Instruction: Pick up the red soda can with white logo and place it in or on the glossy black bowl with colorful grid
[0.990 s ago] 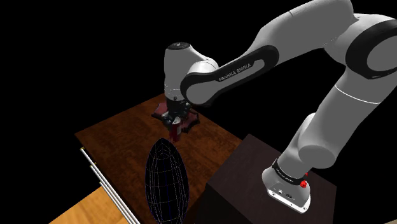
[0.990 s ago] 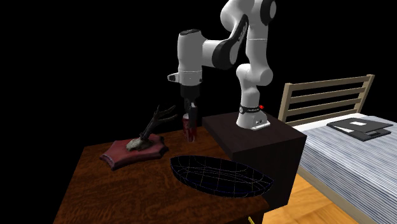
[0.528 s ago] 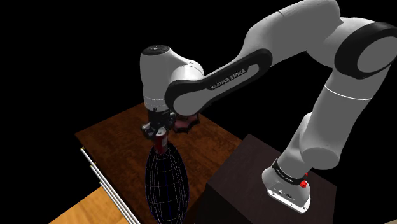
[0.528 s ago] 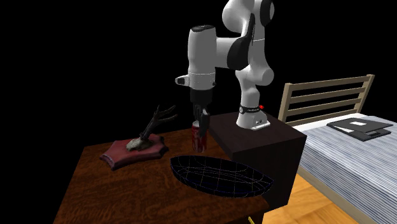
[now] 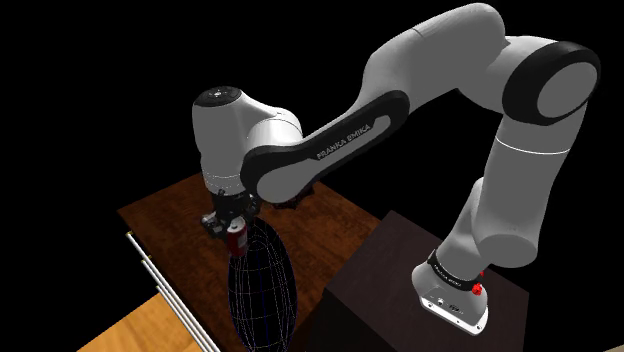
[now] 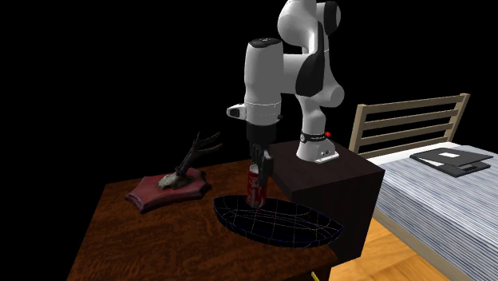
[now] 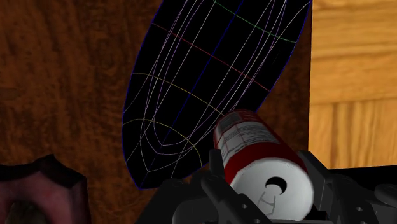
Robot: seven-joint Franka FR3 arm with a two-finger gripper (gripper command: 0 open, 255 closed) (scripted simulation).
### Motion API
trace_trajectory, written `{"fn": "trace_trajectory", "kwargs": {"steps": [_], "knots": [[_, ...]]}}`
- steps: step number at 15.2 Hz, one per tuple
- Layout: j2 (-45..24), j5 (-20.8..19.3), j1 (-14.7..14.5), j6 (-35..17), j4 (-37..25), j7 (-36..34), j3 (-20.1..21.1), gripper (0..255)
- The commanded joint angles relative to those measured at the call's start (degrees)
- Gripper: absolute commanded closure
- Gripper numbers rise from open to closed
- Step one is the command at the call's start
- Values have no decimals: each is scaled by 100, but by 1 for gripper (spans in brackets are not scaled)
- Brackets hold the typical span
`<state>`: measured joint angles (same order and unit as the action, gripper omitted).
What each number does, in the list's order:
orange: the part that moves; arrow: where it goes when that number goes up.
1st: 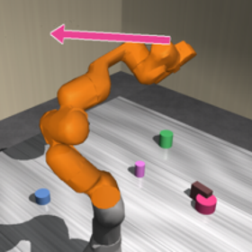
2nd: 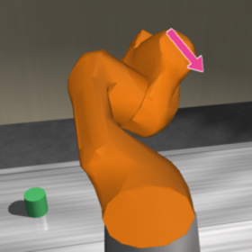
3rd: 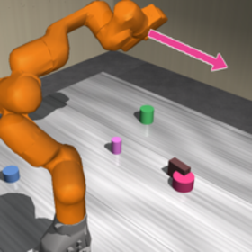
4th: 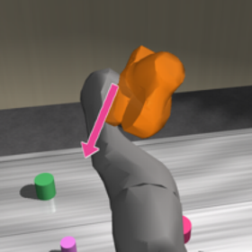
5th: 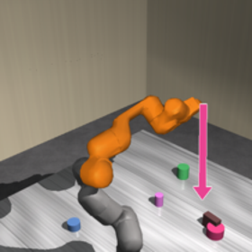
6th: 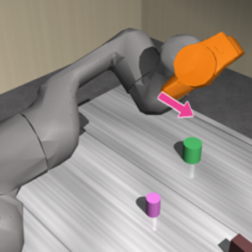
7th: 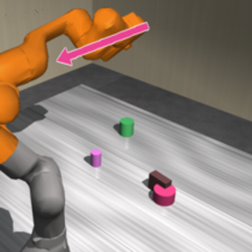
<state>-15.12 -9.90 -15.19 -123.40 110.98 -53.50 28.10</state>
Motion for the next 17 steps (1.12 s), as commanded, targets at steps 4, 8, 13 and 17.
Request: {"fn": "trace_trajectory", "kwargs": {"steps": [4, 8, 13, 17], "knots": [[-206, -139, -32, -315, 131, -85, -54, 255], [-387, -264, -71, -565, 223, -170, -106, 255], [-643, -439, -133, -879, 311, -289, -190, 255], [-643, -438, -134, -879, 311, -288, -190, 255]]}}
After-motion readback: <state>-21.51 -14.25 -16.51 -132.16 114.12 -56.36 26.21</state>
